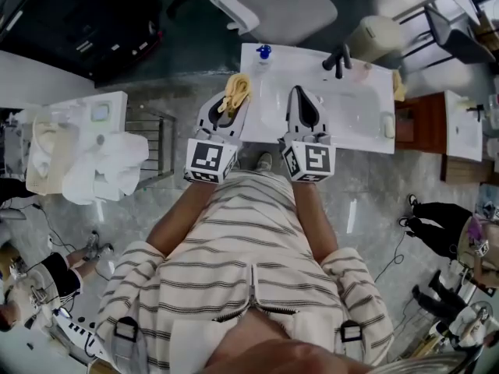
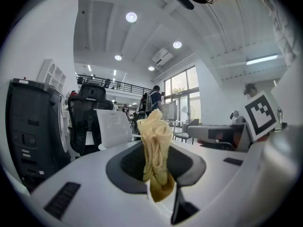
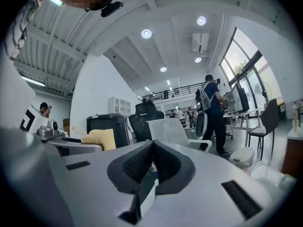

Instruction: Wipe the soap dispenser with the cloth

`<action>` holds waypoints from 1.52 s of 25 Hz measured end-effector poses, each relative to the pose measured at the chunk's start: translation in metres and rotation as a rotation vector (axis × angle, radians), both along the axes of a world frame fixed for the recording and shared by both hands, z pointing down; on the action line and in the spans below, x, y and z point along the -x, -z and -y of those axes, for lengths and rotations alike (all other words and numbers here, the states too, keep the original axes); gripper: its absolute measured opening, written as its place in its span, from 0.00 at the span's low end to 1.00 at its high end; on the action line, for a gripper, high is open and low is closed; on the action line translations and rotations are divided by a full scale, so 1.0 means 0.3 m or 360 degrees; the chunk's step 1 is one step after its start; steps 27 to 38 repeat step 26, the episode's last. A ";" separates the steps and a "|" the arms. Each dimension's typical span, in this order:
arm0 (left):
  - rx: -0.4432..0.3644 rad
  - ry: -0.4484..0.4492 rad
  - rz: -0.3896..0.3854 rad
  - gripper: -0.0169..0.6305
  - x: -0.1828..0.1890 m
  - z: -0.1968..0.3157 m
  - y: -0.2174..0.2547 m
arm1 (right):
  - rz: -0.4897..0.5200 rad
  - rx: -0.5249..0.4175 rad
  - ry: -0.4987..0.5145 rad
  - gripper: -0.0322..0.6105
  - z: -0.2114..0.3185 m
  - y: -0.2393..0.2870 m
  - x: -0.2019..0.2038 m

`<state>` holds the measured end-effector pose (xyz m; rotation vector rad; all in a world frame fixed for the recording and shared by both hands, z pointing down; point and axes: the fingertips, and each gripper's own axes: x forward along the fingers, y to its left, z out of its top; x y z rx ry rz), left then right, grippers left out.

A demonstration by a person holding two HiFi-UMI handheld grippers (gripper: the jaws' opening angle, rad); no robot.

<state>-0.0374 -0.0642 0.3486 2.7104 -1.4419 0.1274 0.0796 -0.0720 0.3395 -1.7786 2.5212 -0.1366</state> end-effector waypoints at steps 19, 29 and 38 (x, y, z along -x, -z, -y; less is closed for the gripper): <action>-0.0051 0.0031 -0.0014 0.18 -0.013 0.015 0.024 | -0.0027 -0.0003 0.0024 0.03 -0.002 0.009 -0.002; -0.0045 0.0048 -0.0011 0.18 -0.024 0.028 0.010 | -0.0020 0.0007 0.0031 0.03 0.004 -0.009 -0.020; -0.0045 0.0048 -0.0011 0.18 -0.024 0.028 0.010 | -0.0020 0.0007 0.0031 0.03 0.004 -0.009 -0.020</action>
